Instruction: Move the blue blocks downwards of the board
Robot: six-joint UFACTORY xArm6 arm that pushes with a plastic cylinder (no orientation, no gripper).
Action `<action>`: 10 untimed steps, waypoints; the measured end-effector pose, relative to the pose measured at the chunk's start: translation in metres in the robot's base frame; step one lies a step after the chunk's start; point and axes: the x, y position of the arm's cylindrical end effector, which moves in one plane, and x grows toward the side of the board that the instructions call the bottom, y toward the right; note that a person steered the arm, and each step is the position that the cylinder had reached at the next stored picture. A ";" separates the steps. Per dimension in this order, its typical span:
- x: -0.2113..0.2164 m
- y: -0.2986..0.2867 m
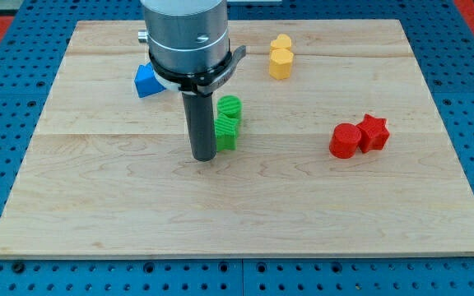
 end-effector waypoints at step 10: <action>-0.112 -0.055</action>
